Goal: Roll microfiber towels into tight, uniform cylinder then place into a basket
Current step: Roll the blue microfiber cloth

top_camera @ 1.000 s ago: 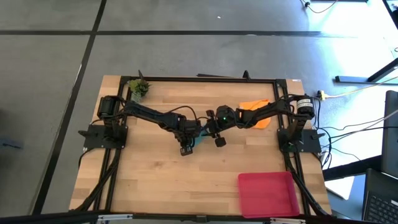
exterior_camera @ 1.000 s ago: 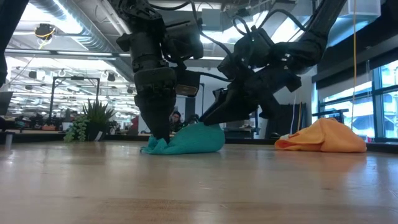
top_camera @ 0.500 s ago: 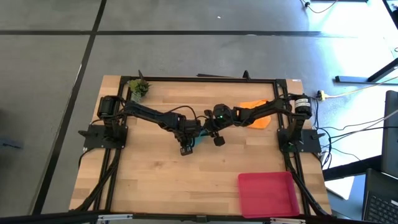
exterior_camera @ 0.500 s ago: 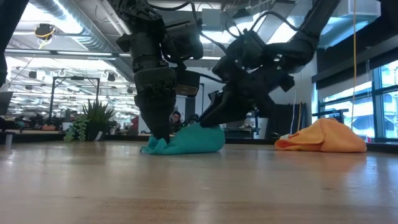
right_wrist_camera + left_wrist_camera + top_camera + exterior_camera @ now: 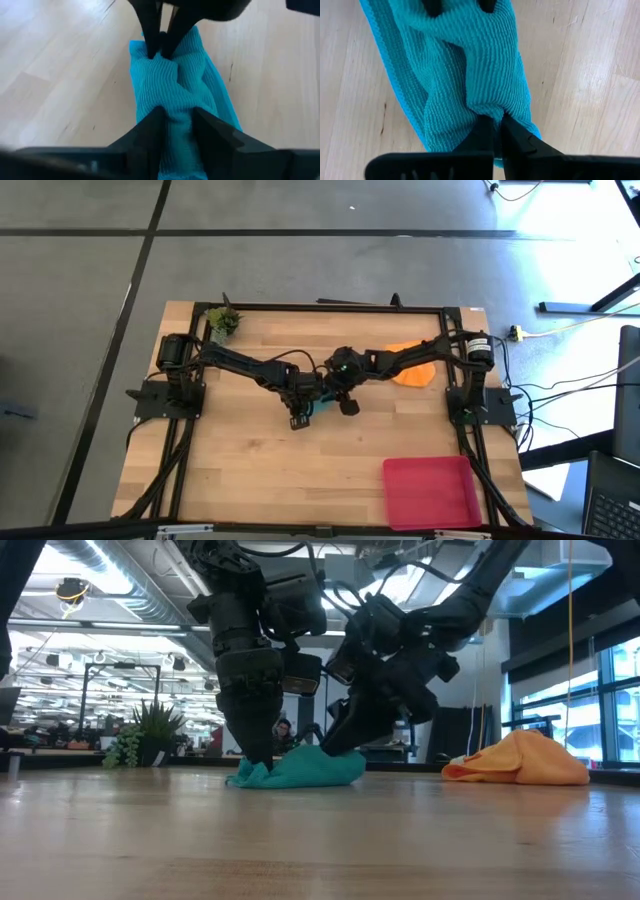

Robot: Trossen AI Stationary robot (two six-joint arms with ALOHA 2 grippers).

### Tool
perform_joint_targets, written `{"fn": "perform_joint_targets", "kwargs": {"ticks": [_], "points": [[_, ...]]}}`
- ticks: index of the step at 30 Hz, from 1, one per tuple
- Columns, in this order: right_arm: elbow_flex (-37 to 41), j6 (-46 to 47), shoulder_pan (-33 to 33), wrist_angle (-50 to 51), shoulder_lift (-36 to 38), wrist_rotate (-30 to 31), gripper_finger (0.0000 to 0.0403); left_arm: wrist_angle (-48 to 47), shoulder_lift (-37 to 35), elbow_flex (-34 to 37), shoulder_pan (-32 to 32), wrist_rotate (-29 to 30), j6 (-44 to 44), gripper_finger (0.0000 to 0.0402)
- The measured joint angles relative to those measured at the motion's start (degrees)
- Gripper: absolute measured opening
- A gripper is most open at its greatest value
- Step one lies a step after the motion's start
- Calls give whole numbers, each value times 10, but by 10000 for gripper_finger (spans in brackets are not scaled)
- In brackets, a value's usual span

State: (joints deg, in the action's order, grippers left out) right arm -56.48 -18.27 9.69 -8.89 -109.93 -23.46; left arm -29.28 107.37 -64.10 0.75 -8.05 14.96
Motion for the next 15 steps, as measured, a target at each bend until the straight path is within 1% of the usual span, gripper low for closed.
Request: {"fn": "perform_joint_targets", "kwargs": {"ticks": [3, 7, 8, 12, 15], "points": [[-10, 29, 5, 18, 0, -9, 75, 0, 0, 0, 0, 0, 0, 2], [-10, 59, 14, 14, 0, -21, 17, 0, 0, 0, 0, 0, 0, 2], [-10, 66, 17, 12, 0, -21, 11, 0, 0, 0, 0, 0, 0, 2], [-10, 114, 26, 11, 0, -27, 12, 0, 0, 0, 0, -1, 0, 2], [-10, 136, 33, 10, 0, -55, 7, 0, 0, 0, 0, 0, -1, 2]]}}
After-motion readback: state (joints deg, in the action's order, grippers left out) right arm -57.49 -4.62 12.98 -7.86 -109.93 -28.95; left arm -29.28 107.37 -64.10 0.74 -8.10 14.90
